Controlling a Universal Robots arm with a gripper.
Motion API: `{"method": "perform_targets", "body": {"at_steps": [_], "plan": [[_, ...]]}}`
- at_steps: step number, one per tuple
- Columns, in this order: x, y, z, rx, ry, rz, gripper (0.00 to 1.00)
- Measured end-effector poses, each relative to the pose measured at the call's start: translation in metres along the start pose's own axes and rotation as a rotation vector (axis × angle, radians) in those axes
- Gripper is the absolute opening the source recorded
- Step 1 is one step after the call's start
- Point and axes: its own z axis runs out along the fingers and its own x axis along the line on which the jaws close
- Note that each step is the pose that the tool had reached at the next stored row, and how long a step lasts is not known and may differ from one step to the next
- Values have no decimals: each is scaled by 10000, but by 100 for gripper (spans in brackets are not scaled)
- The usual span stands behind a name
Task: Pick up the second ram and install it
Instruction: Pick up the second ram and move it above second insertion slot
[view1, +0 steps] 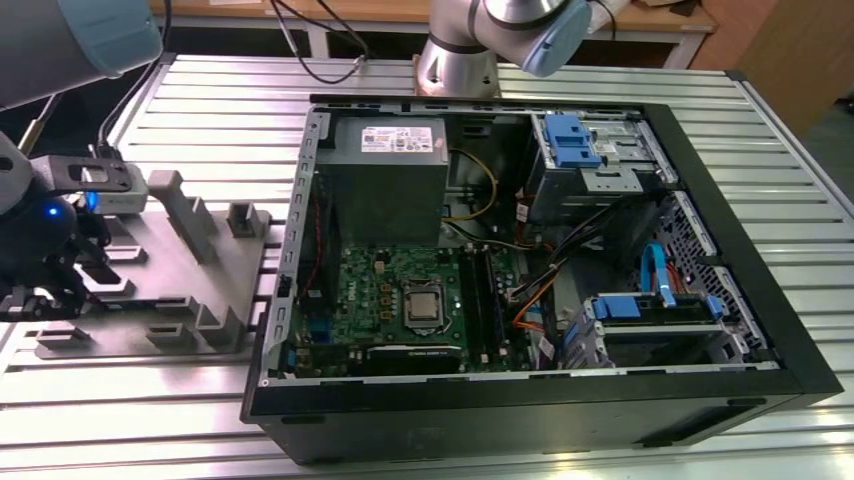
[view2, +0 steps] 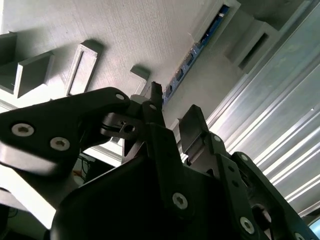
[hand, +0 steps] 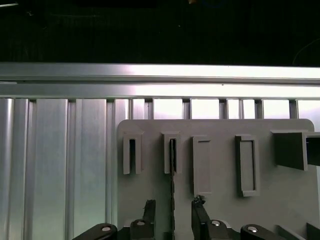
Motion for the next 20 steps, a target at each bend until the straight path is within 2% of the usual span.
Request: {"method": "perform_targets", "body": {"at_steps": [5, 10, 20], "plan": [[5, 3, 71, -26, 16, -322, 39], [9, 0, 150, -31, 29, -389, 39], [8, -1, 185, -30, 30, -389, 39]]}}
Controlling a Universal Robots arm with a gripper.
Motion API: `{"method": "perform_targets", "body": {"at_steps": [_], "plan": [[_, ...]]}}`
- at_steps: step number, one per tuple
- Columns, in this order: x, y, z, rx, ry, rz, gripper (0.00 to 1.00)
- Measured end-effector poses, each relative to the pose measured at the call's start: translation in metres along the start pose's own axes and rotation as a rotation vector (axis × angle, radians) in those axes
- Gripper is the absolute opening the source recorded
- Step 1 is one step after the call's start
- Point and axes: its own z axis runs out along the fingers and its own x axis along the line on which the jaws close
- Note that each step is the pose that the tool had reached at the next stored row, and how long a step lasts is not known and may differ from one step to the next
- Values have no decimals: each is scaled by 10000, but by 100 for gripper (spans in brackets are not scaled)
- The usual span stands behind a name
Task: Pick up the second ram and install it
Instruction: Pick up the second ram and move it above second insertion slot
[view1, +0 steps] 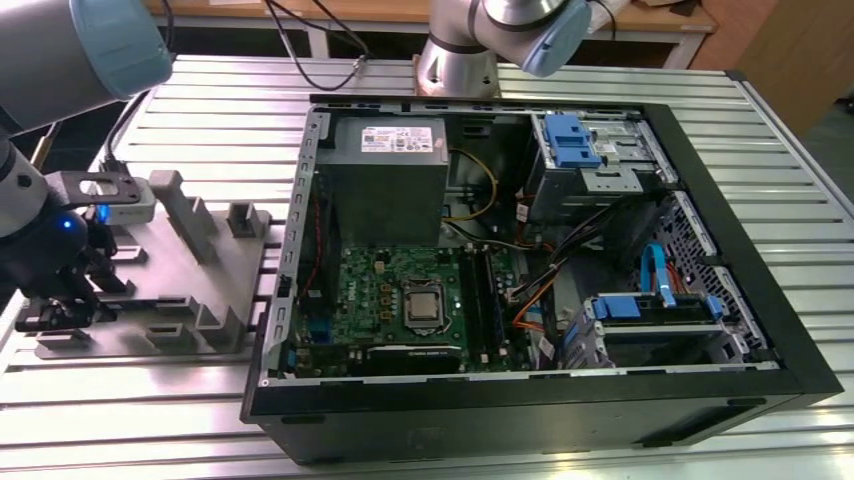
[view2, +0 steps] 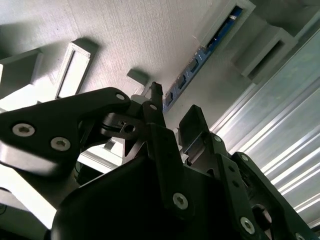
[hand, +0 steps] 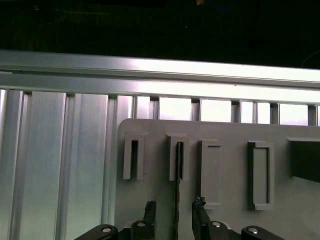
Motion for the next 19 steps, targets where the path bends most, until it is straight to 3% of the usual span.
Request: {"method": "perform_targets", "body": {"at_steps": [8, 14, 19], "plan": [[-5, 0, 3, 0, 0, 0, 39], [-7, 0, 4, 0, 0, 0, 18], [-9, 0, -1, -2, 1, 0, 18]]}}
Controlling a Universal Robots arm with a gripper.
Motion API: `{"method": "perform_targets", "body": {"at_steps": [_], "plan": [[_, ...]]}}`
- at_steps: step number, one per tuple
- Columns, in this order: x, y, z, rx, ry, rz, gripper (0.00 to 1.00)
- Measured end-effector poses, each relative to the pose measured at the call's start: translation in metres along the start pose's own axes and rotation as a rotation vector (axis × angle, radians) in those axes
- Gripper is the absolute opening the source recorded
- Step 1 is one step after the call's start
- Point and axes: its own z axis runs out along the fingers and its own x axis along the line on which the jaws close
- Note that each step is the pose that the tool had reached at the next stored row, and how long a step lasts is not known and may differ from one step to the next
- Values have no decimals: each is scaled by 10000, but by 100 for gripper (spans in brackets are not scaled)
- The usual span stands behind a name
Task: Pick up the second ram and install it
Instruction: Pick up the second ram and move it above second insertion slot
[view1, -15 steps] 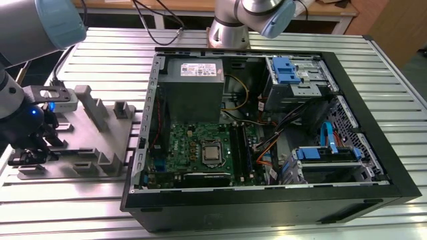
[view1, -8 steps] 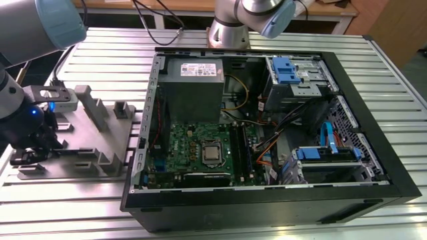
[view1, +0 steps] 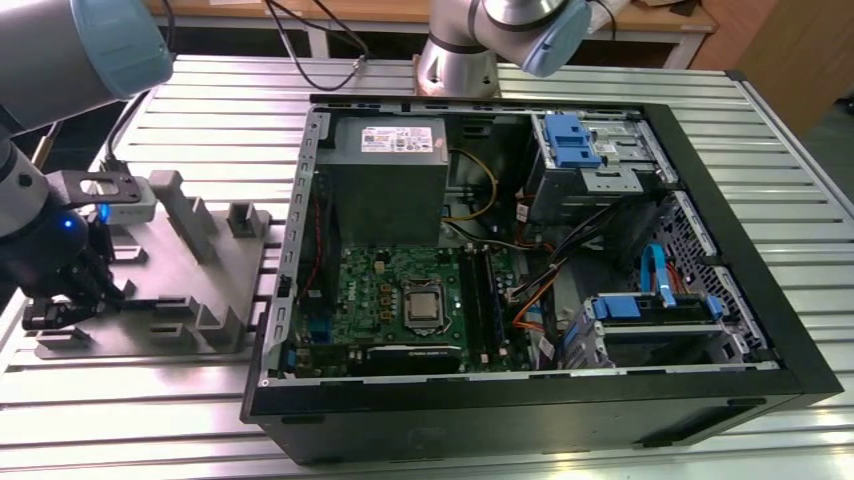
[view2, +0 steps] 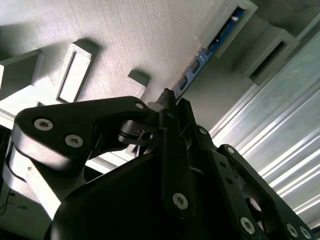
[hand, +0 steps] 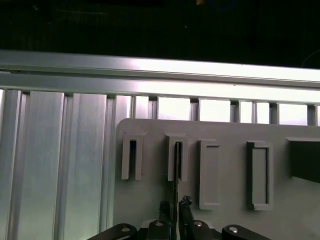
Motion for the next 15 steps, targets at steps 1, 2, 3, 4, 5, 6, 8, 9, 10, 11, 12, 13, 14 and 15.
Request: {"method": "perform_targets", "body": {"at_steps": [1, 2, 3, 4, 5, 6, 8, 9, 10, 11, 12, 13, 14, 15], "plan": [[-1, 0, -9, -1, 1, 0, 18], [-1, 0, -14, 2, -1, 0, 18], [-1, 0, -16, 4, -2, 0, 18], [-1, 1, -16, 4, -3, 0, 18], [-1, 1, -17, 4, -3, -1, 18], [-1, 1, -17, 3, -2, -1, 18], [-1, 1, -19, 2, -1, 0, 18], [-1, 1, -19, 3, -2, -1, 18], [-1, 1, -19, 3, -2, -1, 18], [-1, 1, -19, 2, -2, 0, 16], [-1, 1, -20, 2, -1, 0, 16], [-1, 1, -20, 2, -1, -1, 16], [-1, 1, -20, 2, -2, 0, 9], [-1, 1, -21, 2, -1, 0, 9]]}}
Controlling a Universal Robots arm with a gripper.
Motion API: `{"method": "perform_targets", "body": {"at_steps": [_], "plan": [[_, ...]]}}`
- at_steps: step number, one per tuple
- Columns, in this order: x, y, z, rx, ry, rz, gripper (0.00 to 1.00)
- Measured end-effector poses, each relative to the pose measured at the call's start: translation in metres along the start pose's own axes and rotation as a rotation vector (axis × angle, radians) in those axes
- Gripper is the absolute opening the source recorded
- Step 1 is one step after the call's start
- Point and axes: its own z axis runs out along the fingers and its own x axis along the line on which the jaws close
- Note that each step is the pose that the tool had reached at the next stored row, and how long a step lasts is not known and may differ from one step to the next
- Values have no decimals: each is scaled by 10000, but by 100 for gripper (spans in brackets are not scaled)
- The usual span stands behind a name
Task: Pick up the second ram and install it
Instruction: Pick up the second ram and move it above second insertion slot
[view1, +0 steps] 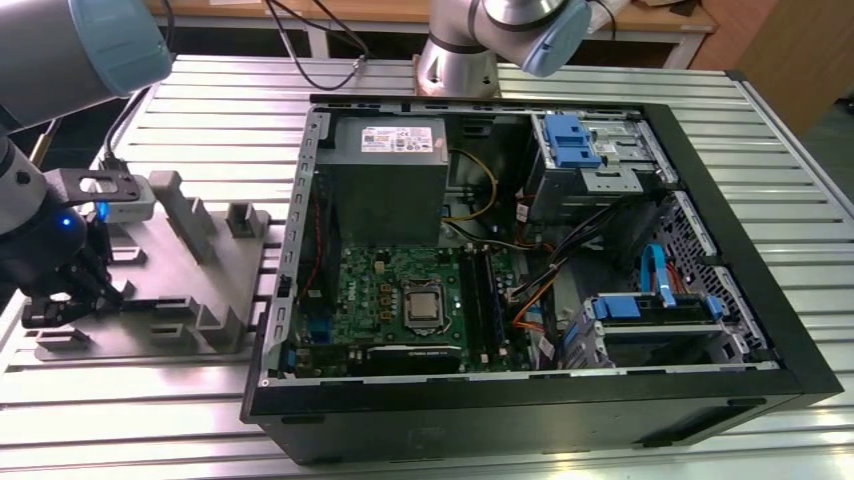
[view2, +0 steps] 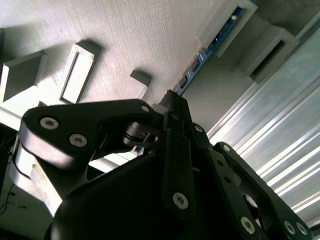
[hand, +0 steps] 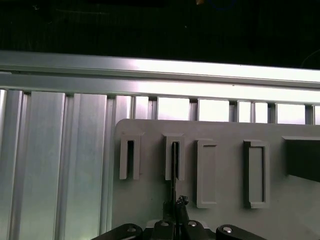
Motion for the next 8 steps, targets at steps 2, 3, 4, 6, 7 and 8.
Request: {"method": "perform_targets", "body": {"at_steps": [2, 3, 4, 6, 7, 8], "plan": [[0, 0, 0, 0, -1, 0, 9], [0, 0, -1, -1, 0, 0, 9], [0, 0, -1, 0, 0, 5, 9], [0, -2, -1, 4, -3, 99, 9], [0, -3, 0, 6, -4, 102, 9], [0, -3, 0, 7, -5, 110, 9]]}}
